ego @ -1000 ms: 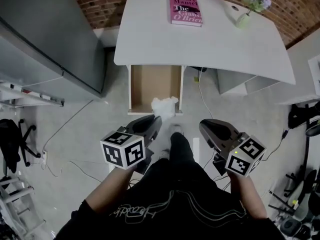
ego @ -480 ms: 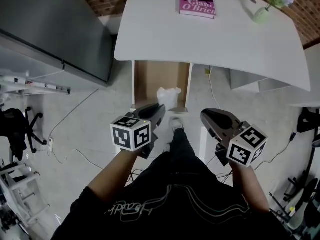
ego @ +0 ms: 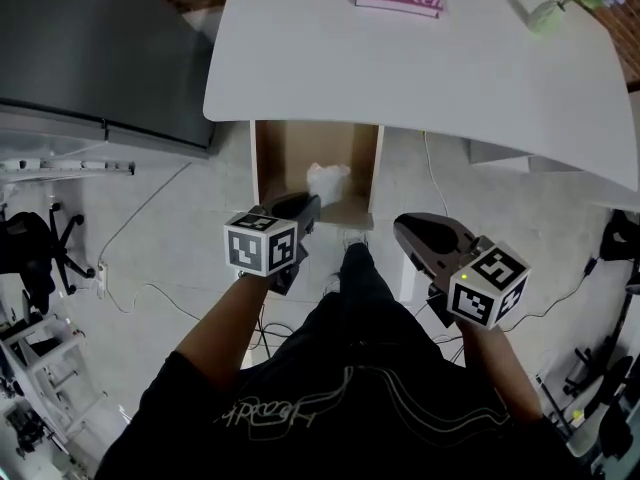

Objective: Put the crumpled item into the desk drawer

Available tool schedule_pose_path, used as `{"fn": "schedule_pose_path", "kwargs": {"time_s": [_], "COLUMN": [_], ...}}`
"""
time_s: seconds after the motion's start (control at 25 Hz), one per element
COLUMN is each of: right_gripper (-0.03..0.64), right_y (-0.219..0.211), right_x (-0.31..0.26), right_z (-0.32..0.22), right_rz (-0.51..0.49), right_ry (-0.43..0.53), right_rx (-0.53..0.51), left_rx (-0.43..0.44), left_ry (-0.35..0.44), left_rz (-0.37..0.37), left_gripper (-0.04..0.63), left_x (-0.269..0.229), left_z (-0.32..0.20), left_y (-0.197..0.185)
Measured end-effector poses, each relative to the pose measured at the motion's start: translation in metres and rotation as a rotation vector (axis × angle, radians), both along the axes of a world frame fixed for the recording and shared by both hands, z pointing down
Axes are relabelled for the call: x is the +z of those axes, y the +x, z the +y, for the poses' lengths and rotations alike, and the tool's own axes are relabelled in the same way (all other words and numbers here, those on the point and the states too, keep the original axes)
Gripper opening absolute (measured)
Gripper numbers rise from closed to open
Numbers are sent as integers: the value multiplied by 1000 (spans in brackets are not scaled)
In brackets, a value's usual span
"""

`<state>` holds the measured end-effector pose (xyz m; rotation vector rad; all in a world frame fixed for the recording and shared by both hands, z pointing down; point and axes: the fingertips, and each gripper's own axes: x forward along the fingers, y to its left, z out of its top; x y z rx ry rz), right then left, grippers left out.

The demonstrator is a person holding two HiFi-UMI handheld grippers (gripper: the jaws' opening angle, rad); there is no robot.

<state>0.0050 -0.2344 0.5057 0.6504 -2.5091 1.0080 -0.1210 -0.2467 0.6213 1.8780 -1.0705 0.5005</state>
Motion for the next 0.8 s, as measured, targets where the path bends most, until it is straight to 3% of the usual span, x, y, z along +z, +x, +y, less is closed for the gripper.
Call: {"fn": "schedule_pose_path", "kwargs": {"time_s": [0.32,0.8], "right_gripper": [51,51], "right_y": [5,14], "right_x": [34,82], "right_z": [-14,-14], "right_rz": [17,29], "right_ry": [-60,-146], "right_rx": [7,16], "left_rx": [31,77], "left_ry": [-95,-246], "left_rz": [-45,-45], "left_gripper": [67,67], "left_x": [56,130], "left_z": [-24,-44], "left_y": [-1,7]}}
